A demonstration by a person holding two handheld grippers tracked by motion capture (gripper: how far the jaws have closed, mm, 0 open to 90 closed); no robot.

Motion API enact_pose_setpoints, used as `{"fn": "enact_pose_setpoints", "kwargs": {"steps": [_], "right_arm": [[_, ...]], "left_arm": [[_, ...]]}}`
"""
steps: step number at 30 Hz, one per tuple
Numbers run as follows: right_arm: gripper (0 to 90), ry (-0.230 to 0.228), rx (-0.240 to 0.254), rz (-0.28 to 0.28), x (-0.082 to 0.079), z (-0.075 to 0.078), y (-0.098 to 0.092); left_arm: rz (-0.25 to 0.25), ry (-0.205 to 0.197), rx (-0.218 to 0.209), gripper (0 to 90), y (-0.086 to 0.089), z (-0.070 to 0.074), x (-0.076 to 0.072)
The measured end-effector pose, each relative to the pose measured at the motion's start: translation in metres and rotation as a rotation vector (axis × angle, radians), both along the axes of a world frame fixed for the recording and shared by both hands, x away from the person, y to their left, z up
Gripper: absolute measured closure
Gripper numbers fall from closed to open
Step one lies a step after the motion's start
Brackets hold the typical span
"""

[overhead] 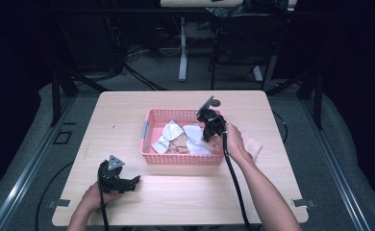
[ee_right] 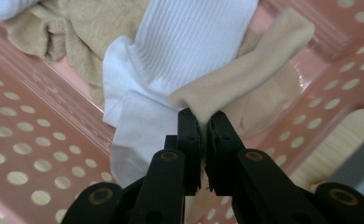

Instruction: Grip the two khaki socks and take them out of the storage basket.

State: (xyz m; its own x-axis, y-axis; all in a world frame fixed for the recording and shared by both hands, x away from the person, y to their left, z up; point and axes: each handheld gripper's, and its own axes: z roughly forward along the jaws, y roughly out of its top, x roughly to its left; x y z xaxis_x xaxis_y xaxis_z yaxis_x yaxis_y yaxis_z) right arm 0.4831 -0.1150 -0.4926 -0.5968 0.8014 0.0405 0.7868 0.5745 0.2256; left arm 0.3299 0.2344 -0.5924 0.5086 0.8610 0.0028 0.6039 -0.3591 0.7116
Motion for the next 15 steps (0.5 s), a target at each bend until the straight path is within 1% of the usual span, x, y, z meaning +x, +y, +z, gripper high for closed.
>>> {"fn": "enact_pose_setpoints", "kwargs": {"steps": [2,3,4,5,6,7,8,10,11,12,13,14,15], "right_arm": [[85.4,-0.018,0.032,-0.004,-0.002,0.005,-0.003],[85.4,-0.018,0.032,-0.004,-0.002,0.005,-0.003],[85.4,-0.040,0.054,-0.009,-0.005,0.012,-0.006],[85.6,-0.039,0.051,0.001,-0.005,0.016,-0.007],[85.6,-0.039,0.051,0.001,-0.005,0.016,-0.007],[85.6,-0.052,0.054,0.004,-0.006,0.019,-0.009],[85.6,-0.069,0.072,0.002,-0.009,0.026,-0.011],[85.6,-0.073,0.071,0.007,-0.010,0.028,-0.012],[85.6,-0.091,0.084,0.008,-0.012,0.034,-0.014],[85.6,-0.097,0.096,0.004,-0.013,0.037,-0.015],[85.6,-0.100,0.094,0.008,-0.014,0.040,-0.016],[85.6,-0.107,0.111,0.008,-0.014,0.043,-0.017],[85.6,-0.109,0.118,0.005,-0.015,0.046,-0.018]], "left_arm": [[0.000,0.000,0.000,0.1,0.000,0.000,0.000],[0.000,0.000,0.000,0.1,0.000,0.000,0.000],[0.000,0.000,0.000,0.1,0.000,0.000,0.000],[0.000,0.000,0.001,0.1,0.000,0.000,0.000],[0.000,0.000,0.001,0.1,0.000,0.000,0.000],[0.000,0.001,0.000,0.1,0.000,0.000,0.000],[0.000,0.001,0.000,0.1,0.000,0.000,0.000],[0.000,0.001,0.000,0.1,0.000,0.000,0.000],[0.000,0.000,0.000,0.1,0.000,0.000,0.000],[0.000,0.000,0.000,0.1,0.000,0.000,0.000],[0.000,0.000,0.000,0.1,0.000,0.000,0.000],[0.000,0.000,0.000,0.1,0.000,0.000,0.000],[0.001,0.001,0.000,0.1,0.000,0.000,0.000]]}}
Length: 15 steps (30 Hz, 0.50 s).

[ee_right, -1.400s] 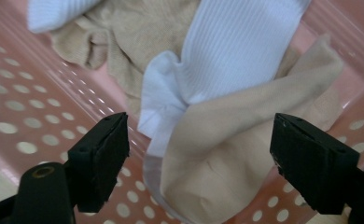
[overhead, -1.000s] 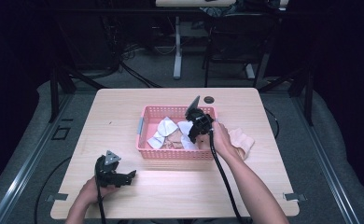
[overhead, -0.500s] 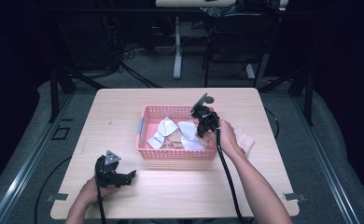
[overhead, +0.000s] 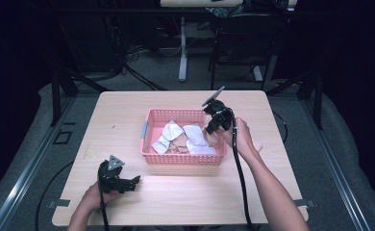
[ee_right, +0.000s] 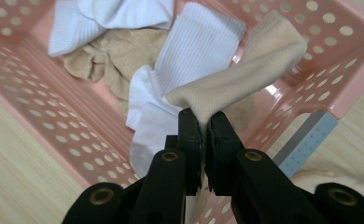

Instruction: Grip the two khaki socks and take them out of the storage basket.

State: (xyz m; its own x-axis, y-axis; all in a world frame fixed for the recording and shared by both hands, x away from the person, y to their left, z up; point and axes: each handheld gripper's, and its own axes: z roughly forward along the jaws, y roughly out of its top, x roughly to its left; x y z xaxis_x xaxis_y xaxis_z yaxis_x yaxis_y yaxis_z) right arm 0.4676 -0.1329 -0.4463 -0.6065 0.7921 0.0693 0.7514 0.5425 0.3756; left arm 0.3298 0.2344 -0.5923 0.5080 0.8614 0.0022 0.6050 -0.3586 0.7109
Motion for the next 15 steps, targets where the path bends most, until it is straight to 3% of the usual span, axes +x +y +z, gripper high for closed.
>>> {"fn": "enact_pose_setpoints", "kwargs": {"steps": [15], "right_arm": [[85.6,-0.047,0.036,0.030,-0.010,0.027,-0.007]], "left_arm": [[0.000,0.000,0.000,0.1,0.000,0.000,0.000]]}}
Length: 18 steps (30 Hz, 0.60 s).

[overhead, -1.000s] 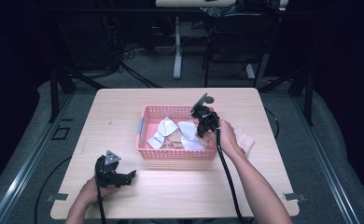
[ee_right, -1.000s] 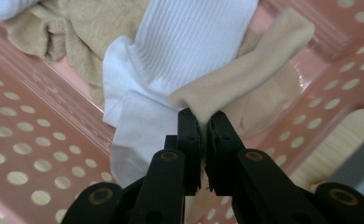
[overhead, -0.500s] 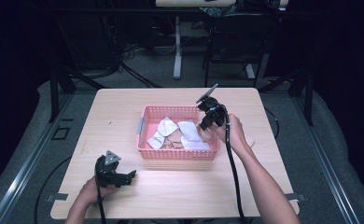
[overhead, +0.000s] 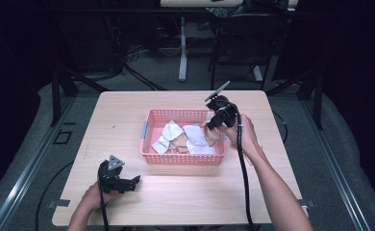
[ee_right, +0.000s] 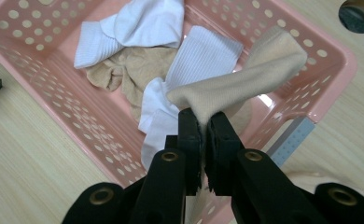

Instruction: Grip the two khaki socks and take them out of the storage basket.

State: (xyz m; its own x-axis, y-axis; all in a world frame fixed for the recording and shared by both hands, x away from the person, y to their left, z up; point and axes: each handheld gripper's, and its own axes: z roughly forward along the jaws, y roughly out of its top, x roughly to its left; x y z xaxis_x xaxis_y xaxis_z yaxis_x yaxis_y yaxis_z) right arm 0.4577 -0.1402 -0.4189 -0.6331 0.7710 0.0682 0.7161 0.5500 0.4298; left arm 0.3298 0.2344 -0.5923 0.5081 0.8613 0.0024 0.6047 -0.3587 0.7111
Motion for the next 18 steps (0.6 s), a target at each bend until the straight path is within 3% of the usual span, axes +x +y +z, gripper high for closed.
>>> {"fn": "enact_pose_setpoints", "kwargs": {"steps": [18], "right_arm": [[85.5,-0.047,0.043,0.000,-0.012,0.026,-0.012]], "left_arm": [[0.000,-0.001,0.000,0.1,0.000,0.000,0.000]]}}
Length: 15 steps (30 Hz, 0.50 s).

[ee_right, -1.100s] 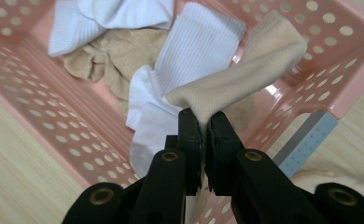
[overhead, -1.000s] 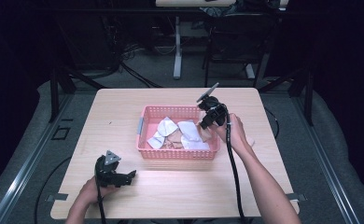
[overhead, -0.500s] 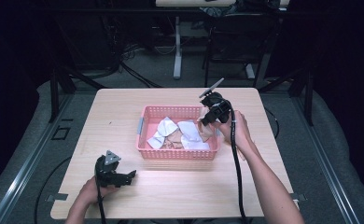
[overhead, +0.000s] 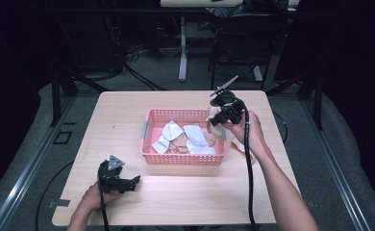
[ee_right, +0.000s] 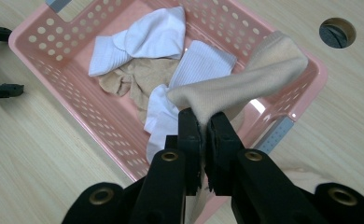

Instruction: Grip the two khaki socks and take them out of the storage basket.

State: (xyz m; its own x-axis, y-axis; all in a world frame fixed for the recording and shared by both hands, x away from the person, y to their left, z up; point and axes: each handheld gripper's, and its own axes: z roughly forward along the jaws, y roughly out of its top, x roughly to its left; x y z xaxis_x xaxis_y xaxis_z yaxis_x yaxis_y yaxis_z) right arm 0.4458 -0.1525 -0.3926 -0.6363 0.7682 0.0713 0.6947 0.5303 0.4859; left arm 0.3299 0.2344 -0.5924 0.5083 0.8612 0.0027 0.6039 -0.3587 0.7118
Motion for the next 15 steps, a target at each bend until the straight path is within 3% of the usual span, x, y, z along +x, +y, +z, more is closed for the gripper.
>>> {"fn": "enact_pose_setpoints", "kwargs": {"steps": [11,15], "right_arm": [[85.5,-0.016,0.011,-0.026,-0.008,0.013,-0.020],[85.5,-0.018,0.016,-0.054,-0.011,0.015,-0.036]], "left_arm": [[0.000,0.001,0.000,0.1,0.000,0.000,0.000],[0.000,0.001,0.000,0.1,0.000,0.000,0.000]]}}
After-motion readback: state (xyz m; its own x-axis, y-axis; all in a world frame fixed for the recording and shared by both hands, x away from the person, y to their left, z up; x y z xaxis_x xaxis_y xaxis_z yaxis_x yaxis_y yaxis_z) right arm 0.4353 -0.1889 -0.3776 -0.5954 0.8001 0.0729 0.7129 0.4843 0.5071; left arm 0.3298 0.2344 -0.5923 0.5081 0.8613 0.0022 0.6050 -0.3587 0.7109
